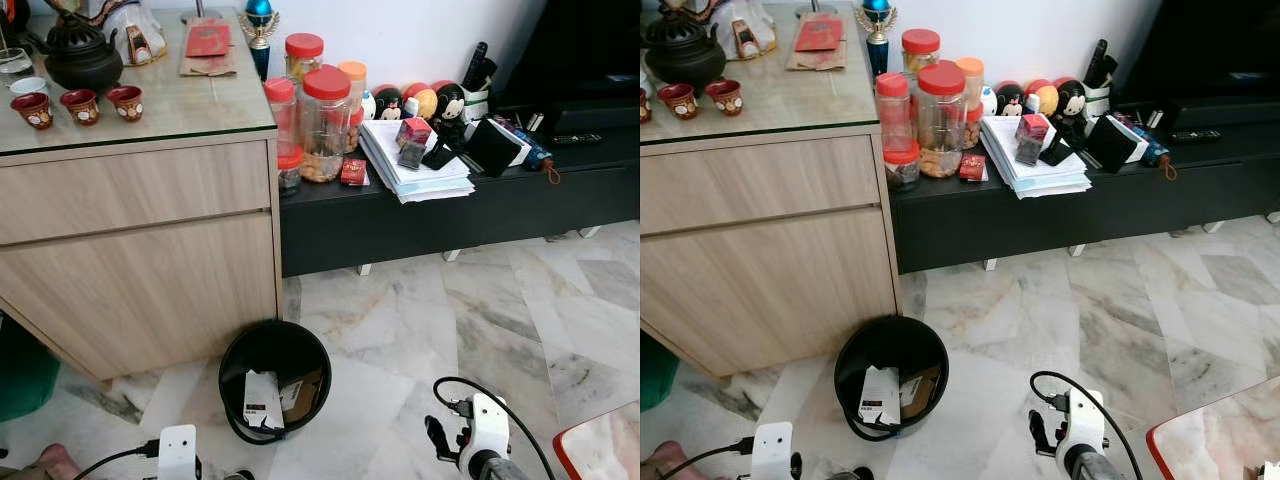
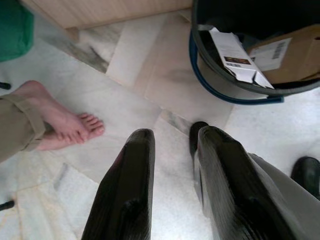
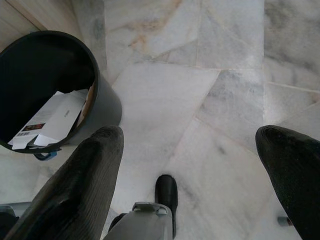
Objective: Picking trash to rubbish bin
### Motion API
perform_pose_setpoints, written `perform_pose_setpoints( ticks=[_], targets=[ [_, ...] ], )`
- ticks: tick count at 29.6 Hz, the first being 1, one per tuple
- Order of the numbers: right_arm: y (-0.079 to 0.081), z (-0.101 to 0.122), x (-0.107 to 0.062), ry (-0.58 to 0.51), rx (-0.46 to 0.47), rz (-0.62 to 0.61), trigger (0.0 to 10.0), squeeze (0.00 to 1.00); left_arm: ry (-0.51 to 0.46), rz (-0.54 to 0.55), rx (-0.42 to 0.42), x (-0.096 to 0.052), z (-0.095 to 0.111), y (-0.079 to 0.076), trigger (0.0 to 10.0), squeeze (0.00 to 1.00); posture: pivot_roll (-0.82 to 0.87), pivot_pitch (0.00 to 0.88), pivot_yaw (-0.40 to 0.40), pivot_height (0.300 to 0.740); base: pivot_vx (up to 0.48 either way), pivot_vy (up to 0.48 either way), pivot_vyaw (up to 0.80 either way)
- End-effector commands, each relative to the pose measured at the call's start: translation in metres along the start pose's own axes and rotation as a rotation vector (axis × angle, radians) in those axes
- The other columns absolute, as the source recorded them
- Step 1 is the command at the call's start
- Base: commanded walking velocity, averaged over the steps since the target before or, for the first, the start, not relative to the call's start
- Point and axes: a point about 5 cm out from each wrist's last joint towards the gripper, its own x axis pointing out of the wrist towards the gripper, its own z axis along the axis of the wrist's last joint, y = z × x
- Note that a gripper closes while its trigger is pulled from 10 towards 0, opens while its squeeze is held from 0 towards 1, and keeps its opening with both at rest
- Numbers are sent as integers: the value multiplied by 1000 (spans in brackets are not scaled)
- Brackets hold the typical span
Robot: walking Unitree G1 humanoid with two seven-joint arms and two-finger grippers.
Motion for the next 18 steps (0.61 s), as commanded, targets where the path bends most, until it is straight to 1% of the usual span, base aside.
perform_pose_setpoints(
  ticks=[1,14,18],
  targets=[
    [-4,-7,-3,24,14,-18,10000,0,33,-14,16,-4,-11,-2,10000,0,13,87,-73,740,0,0,0],
    [-11,-12,-5,45,22,-36,10000,0,26,-12,5,-3,-9,1,10000,0,14,90,-75,740,0,0,0],
    [-12,-14,-6,50,22,-40,10000,0,20,-15,1,-3,-8,1,10000,0,14,90,-75,740,-253,0,0]
  ],
)
